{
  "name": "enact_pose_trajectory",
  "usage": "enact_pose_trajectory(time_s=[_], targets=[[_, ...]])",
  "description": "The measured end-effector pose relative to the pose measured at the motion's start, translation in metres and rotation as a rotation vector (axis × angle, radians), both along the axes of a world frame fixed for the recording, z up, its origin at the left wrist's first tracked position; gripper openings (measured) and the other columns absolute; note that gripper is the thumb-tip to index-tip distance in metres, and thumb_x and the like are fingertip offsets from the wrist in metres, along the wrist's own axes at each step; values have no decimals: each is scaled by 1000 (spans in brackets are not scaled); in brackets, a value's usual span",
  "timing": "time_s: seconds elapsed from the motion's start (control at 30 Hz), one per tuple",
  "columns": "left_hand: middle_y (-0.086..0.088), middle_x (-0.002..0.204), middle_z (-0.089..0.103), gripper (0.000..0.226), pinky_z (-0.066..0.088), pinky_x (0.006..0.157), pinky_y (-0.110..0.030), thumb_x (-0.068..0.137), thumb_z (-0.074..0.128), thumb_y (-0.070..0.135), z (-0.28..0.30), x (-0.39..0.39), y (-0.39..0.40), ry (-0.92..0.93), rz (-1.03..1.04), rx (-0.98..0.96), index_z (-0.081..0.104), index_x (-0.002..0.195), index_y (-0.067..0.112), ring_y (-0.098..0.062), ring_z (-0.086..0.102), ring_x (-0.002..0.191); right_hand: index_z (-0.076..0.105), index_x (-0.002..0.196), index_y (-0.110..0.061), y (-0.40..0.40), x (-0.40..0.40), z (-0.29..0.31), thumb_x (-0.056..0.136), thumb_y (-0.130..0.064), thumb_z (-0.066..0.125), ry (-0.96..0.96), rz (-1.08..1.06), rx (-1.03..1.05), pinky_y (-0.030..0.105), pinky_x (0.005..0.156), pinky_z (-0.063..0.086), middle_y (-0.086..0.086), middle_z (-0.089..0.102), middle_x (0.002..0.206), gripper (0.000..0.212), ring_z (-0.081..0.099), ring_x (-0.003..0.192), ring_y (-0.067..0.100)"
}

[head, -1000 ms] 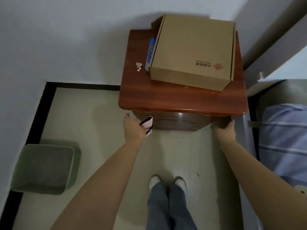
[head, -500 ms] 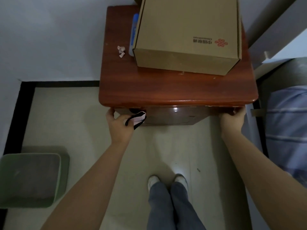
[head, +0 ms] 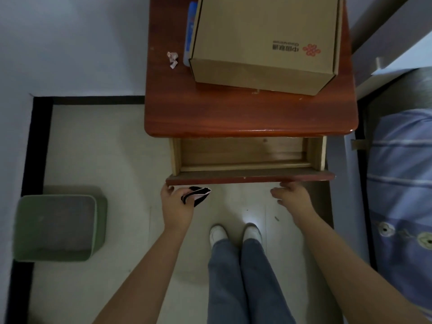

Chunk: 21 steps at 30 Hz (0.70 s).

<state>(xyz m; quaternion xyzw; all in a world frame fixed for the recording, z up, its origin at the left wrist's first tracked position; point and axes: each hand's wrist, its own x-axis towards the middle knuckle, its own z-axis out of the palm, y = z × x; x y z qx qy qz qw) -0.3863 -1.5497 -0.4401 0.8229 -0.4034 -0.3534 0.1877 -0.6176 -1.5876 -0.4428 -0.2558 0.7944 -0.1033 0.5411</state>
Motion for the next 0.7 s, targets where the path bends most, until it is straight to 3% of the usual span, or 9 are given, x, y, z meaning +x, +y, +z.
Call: enact_pose_trajectory(time_s=[0.1,0.17,0.23,0.33,0.4,0.5,0.6,0.7], targets=[[-13,91,63,7,49,77,-34,83,59,6,21,-5,9,178,65,58,66,82,6,-30,59,86,55,111,-10,7,15,21,84,-16,58,-29,321,-84,23,79,51,2,64,97,27,59,87,15],[0,77,64,19,51,67,-23,85,56,4,38,-5,8,399,137,28,63,75,19,-19,60,75,52,115,-17,9,29,37,85,-18,59,-189,420,-164,7,60,48,-13,58,87,31,55,78,0],[2,74,63,26,52,61,-14,86,54,3,46,-4,-2,553,194,14,62,73,23,-10,60,68,47,116,-21,8,46,48,85,-17,59,-344,446,-179,8,56,51,-12,56,92,33,54,79,-2],[-4,78,63,16,54,57,-13,88,50,1,48,-4,-17,669,312,21,64,85,9,-13,61,68,55,110,-4,-4,69,50,88,-10,53,-369,366,-232,12,50,52,1,61,87,23,59,72,11],[-10,95,63,20,51,70,-21,89,51,8,43,-1,-21,487,265,29,59,106,0,-20,58,85,55,110,2,-20,79,43,89,-7,50,-306,274,-233,17,53,52,8,61,92,23,59,76,20],[-20,118,58,29,40,92,-32,87,54,11,31,19,-14,-71,4,-51,56,114,-1,-29,52,109,50,115,4,-50,100,23,91,-1,41,-213,290,-159,36,74,53,21,58,111,27,59,92,30],[-23,134,47,40,35,104,-38,88,53,9,15,33,-7,-216,-241,49,46,126,1,-33,42,125,53,112,8,-77,124,0,88,1,40,-98,342,-99,45,95,47,28,59,118,28,57,106,40],[-20,130,53,39,40,98,-38,89,50,9,4,41,-7,-254,-327,50,45,128,4,-32,46,120,57,106,9,-89,142,-20,90,-6,42,25,500,-118,45,96,47,29,62,114,27,57,105,39]])
